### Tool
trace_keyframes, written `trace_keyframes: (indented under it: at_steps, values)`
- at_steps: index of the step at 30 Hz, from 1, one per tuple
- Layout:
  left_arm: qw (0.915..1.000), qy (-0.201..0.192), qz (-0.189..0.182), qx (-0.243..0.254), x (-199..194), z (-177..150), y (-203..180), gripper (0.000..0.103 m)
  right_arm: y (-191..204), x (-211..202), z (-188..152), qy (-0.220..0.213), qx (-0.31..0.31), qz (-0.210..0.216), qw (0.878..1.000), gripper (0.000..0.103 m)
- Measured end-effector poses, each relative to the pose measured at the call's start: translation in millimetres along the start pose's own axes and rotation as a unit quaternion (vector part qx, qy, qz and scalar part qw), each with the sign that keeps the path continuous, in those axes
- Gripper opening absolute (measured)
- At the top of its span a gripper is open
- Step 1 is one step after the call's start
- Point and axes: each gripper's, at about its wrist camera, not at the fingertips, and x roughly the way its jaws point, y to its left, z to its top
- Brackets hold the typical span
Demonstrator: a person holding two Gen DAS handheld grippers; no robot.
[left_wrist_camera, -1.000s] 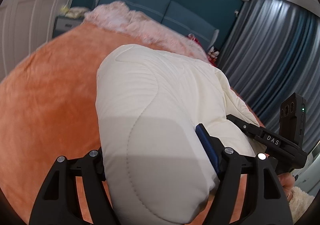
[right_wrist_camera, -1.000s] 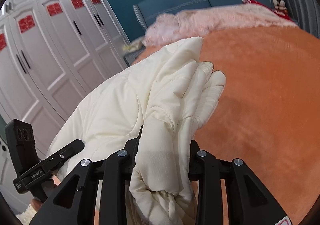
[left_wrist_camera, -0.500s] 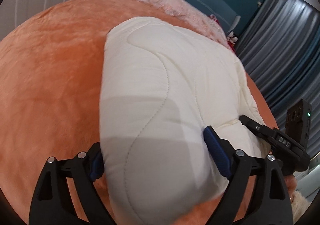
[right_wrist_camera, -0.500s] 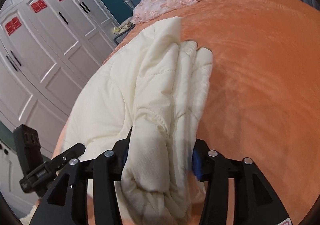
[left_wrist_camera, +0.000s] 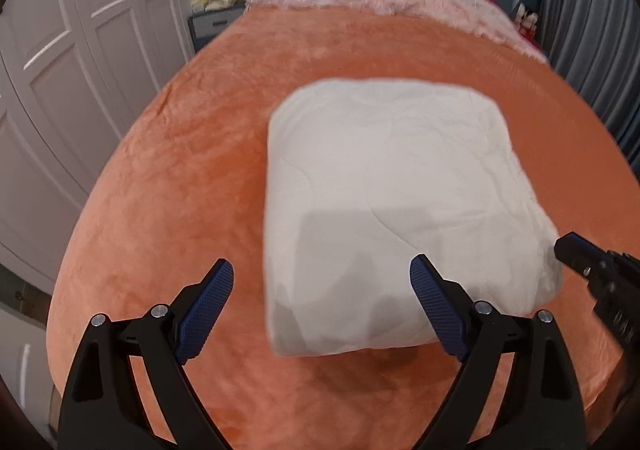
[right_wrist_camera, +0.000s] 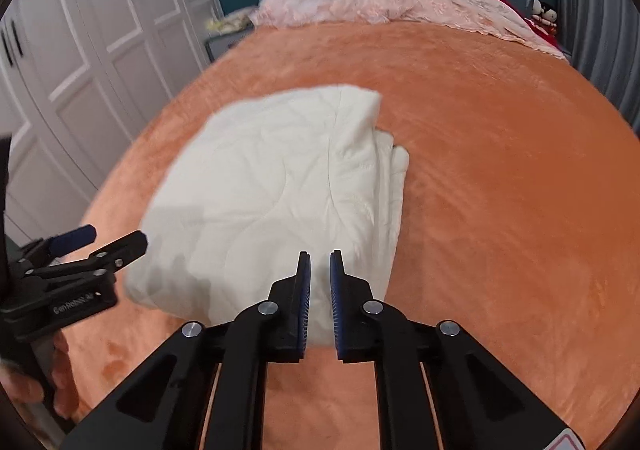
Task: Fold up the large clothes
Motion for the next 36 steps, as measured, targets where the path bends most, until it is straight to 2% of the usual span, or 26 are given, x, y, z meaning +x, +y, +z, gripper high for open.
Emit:
trace_keyframes:
  at_steps: [4, 6, 12, 18, 31, 34, 36]
  values:
    - [0.9985, 0.049, 0.001, -0.024, 31.8, -11.7, -5.9, 0.087, -5.0, 24.3, -11.6, 0.041, 0.029, -0.001, 0.999, 0.003]
    - [0.9979, 0.056, 0.004, -0.032, 43.1, -15.4, -7.3, 0.089, -7.6, 37.1, -19.0, 0.057, 0.038, -0.005, 0.998, 0.001]
    - [0.9974, 0.062, 0.022, -0.028, 59.3, -21.9, -10.7, 0.095, -8.5, 61.2, -31.2, 0.078, 0.052, -0.005, 0.996, 0.000]
    - [0.9972, 0.061, 0.025, -0.034, 67.3, -26.2, -11.5, 0.098, -4.8, 74.0, -33.6, 0.083, 0.048, -0.015, 0.995, 0.000]
    - [0.9969, 0.064, 0.032, -0.033, 67.5, -27.2, -13.6, 0.098, 1.4, 75.2, -35.0, 0.084, 0.044, -0.027, 0.995, 0.000]
    - [0.9969, 0.066, 0.026, -0.034, 57.9, -29.6, -12.4, 0.098, -1.5, 63.7, -35.3, 0.086, 0.056, -0.016, 0.995, 0.004]
    - [0.9972, 0.066, 0.026, -0.025, 48.1, -35.3, -14.9, 0.098, -2.2, 52.4, -38.2, 0.085, 0.060, -0.010, 0.995, 0.014]
